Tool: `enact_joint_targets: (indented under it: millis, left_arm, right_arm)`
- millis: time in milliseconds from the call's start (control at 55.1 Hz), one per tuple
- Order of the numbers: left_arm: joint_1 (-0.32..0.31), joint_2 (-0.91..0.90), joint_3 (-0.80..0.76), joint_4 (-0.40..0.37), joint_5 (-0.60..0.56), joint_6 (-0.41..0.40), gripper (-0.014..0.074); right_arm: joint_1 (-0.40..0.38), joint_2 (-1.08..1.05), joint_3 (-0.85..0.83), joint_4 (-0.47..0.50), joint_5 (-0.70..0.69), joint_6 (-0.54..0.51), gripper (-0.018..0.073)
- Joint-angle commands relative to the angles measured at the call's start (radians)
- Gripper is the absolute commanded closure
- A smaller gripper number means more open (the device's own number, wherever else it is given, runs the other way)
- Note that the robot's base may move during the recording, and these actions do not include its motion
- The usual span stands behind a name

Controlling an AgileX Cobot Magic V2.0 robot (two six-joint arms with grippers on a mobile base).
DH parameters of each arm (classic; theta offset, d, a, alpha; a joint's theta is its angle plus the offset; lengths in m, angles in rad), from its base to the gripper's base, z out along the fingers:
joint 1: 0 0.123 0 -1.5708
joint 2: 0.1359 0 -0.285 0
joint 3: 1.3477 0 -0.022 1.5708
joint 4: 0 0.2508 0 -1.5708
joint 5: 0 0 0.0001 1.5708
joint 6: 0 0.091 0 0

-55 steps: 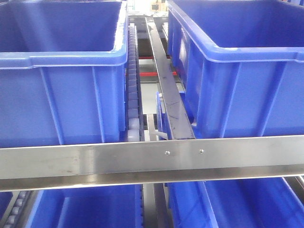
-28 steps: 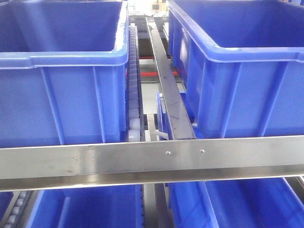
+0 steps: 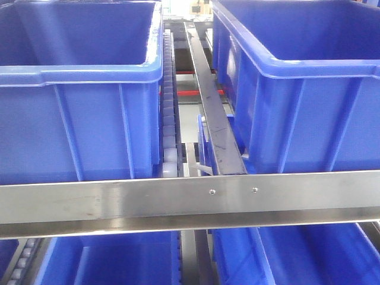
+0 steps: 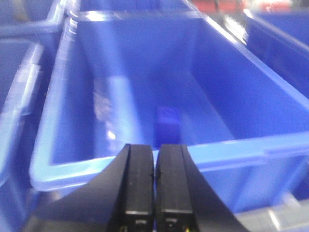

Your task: Pick and sort blue part to right shelf

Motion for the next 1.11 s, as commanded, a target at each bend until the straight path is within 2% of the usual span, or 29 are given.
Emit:
enact_joint_targets:
  millis: [0,218,291,1090]
  left_arm:
    - [0.043,-0.067,0.067,-0.035,-0.134,0.001,0.0472]
    - [0.121,-0.238,0.262,-0.074,-0.140,0.001,0.0472]
    - [0.138,-0.240,0.319,-0.088,-0.217,0.001,0.0472]
    - [0.141,-0.243,0.321,-0.088,-0.217,0.001,0.0472]
  right_arm:
    - [0.001,0.012,-0.028,0.002,-0.098,-0.006,0.0510]
    - [0.001,0.012,-0.028,0.002,-0.098,-0.006,0.0510]
    - [0.001,0.012,-0.028,0.002,-0.098,-0.006,0.0510]
    - [0.001,0.012,-0.028,0.002,-0.097,-0.006,0.0510]
